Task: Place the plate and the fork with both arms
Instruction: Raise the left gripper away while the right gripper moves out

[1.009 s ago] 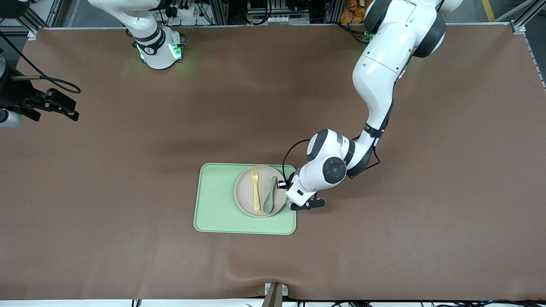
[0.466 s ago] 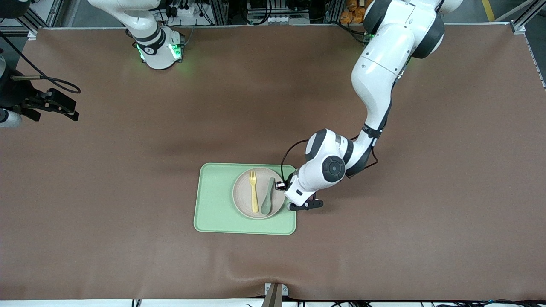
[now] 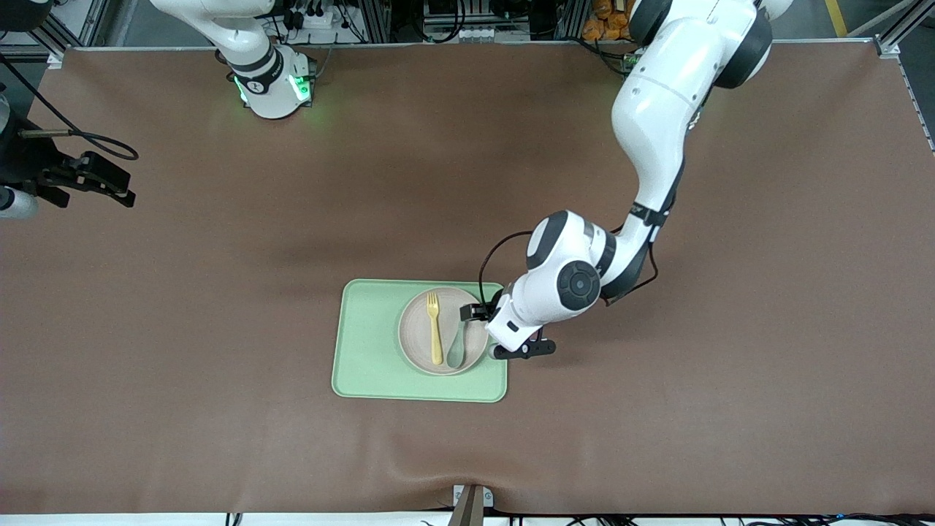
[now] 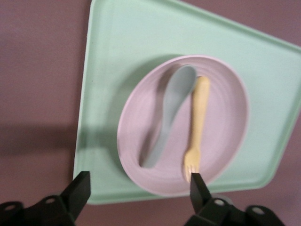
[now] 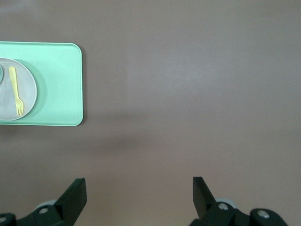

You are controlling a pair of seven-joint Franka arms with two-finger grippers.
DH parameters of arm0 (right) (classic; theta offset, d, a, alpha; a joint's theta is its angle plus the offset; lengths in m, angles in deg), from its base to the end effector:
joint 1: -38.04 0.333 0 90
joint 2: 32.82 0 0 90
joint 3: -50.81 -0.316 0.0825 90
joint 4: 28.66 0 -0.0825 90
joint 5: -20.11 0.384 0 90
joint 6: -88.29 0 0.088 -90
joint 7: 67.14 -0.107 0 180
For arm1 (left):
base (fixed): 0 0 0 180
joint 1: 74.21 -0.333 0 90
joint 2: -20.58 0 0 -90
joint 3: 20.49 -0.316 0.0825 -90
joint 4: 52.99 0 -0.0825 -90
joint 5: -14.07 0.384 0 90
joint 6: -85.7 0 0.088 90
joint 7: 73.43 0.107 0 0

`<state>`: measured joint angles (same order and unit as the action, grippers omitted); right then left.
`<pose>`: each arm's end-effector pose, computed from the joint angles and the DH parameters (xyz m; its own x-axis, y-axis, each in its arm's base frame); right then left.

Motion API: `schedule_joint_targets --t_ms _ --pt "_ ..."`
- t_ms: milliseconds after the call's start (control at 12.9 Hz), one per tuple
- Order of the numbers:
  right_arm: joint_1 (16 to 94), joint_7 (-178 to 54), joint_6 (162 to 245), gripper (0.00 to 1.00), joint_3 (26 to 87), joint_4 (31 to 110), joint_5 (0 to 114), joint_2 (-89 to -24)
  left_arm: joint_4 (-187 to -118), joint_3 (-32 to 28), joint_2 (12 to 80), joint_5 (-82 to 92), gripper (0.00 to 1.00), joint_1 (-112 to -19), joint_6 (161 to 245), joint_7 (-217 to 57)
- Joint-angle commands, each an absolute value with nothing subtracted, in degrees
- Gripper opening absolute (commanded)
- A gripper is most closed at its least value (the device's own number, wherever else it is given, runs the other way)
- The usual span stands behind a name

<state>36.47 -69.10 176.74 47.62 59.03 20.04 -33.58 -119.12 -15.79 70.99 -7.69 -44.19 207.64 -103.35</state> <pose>0.5561 0.0154 0.6337 1.0000 -0.0060 0.0000 -0.0060 -1.0000 0.0005 0.6396 -0.4393 0.2800 0.9827 0.1067 -0.1516 0.1557 -0.9188 0.3626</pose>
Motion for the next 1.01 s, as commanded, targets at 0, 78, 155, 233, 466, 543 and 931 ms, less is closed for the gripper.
schedule_joint_targets --t_ms 0,78,155,233,466,543,931 --pt "36.72 -68.46 176.62 1.0 48.0 59.85 20.99 -32.73 -122.42 -17.15 59.46 -5.9 1.0 -46.16 195.1 -106.3" --pt "36.8 -68.03 176.71 1.0 48.0 59.76 20.9 -33.08 -122.43 -17.15 55.95 -4.06 1.0 -48.18 189.82 -106.3" --pt "36.98 -67.59 176.97 1.0 48.0 59.76 20.9 -33.52 -122.6 -17.15 52.69 -2.65 1.0 -50.02 184.81 -106.3" --pt "37.16 -67.41 177.06 1.0 48.0 59.67 20.9 -34.13 -122.78 -17.15 50.05 -1.24 1.0 -52.48 179.89 -105.61" --pt "39.51 -67.58 177.41 1.0 47.64 58.89 21.07 -36.16 -124.79 -16.97 41.26 5.51 1.0 -56.54 169.84 -103.59" --pt "40.84 -68.02 178.02 1.0 47.64 58.62 21.25 -37.47 -126.19 -16.97 38.62 7.72 1.0 -57.85 168.6 -101.93" --pt "46.11 -70.9 181.28 1.0 47.73 51.35 25.03 -46.86 -133.58 -16.79 28.59 9.23 1.0 -67.17 168.94 -92.42"
